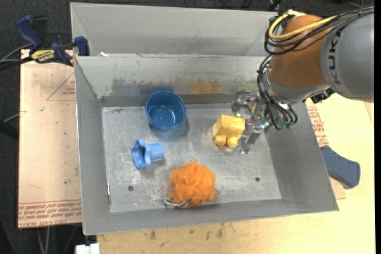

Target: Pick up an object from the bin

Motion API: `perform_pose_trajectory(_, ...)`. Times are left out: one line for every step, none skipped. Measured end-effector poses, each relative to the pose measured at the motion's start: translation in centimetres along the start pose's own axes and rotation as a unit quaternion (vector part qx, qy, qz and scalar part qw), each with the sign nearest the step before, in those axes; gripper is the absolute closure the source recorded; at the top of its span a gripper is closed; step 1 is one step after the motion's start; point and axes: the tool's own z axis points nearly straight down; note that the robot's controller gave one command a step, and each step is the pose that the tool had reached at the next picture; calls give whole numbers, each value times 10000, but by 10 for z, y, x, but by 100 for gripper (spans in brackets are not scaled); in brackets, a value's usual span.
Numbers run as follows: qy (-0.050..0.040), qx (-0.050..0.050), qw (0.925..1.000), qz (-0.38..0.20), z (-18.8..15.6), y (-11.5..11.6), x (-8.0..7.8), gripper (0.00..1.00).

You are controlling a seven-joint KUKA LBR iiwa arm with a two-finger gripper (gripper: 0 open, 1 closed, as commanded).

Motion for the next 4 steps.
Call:
perform_pose_trajectory(25, -4, 9986, -525, 64, 28, -8, 100)
perform_pose_trajectory(25, -3, 9986, -526, 64, 28, -8, 100)
perform_pose_trajectory(32, -3, 9986, -522, 63, 29, -7, 100)
perform_pose_trajectory(19, -3, 9958, -914, 29, 28, -22, 100)
